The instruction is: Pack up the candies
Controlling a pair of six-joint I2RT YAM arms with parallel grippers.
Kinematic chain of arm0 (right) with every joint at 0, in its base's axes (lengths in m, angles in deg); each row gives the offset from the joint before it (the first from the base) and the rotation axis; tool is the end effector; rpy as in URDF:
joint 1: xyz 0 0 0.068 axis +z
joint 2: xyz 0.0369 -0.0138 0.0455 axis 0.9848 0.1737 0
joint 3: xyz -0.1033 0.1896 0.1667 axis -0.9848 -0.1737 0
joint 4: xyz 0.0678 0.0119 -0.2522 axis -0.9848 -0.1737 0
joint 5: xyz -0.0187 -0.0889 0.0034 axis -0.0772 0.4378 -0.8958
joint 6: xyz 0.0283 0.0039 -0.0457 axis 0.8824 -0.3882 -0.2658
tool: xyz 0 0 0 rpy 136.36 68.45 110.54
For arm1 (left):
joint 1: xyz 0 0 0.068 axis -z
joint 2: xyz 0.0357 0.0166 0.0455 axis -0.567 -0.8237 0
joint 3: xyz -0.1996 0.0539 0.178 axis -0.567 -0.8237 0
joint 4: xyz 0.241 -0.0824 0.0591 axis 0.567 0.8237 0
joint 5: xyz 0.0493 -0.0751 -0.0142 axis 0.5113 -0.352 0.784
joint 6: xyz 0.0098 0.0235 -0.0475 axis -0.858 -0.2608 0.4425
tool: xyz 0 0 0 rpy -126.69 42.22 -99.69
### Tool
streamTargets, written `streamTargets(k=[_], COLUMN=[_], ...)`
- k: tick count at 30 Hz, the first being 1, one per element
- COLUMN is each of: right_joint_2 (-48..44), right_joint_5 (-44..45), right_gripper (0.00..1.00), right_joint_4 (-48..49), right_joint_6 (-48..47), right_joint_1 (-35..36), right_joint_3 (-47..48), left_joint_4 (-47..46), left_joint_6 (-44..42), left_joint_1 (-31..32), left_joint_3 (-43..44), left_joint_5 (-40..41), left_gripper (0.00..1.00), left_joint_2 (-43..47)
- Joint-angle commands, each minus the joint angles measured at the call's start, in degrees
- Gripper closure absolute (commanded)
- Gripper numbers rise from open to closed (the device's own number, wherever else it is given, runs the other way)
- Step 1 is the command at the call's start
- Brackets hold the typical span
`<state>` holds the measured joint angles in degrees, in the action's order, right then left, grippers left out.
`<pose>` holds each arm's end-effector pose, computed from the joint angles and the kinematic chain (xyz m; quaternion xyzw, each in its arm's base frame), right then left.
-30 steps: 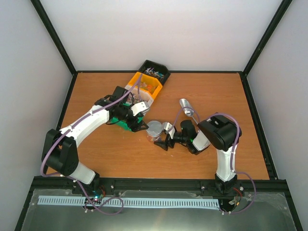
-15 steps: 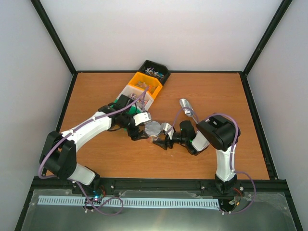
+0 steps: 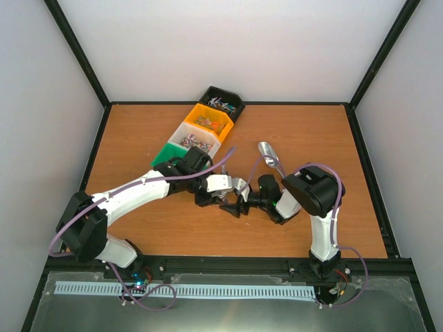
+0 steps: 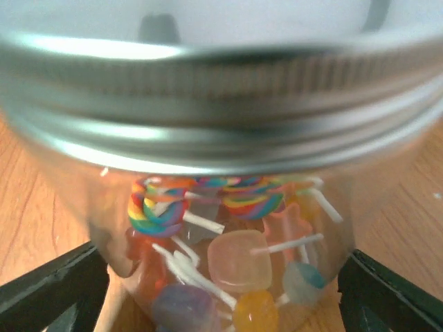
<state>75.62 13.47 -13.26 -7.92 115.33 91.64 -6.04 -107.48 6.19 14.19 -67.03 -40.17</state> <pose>0.2259 0.1883 0.0702 -0.4998 0.6358 0.3738 0.4542 0.2096 -0.1985 0.2300 0.6334 0.7014 -0.1964 0.2615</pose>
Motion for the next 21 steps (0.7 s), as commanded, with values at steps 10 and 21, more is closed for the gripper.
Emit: streamTargets(k=[10, 21], right_joint_2=[1.4, 5.0], right_joint_5=[1.4, 0.5], right_gripper=[0.0, 0.0], right_joint_4=[-2.0, -1.6], right_joint_6=[-0.1, -2.1], right_joint_1=[2.1, 2.9], right_joint_3=[4.1, 6.9], left_joint_4=[0.0, 0.8], left_joint_6=[2.4, 2.1], left_joint_1=[-4.3, -6.3], left_joint_3=[4.6, 3.1], left_joint_5=[-0.2, -0.7], left_gripper=[0.37, 0.37], left_joint_2=[1.4, 3.1])
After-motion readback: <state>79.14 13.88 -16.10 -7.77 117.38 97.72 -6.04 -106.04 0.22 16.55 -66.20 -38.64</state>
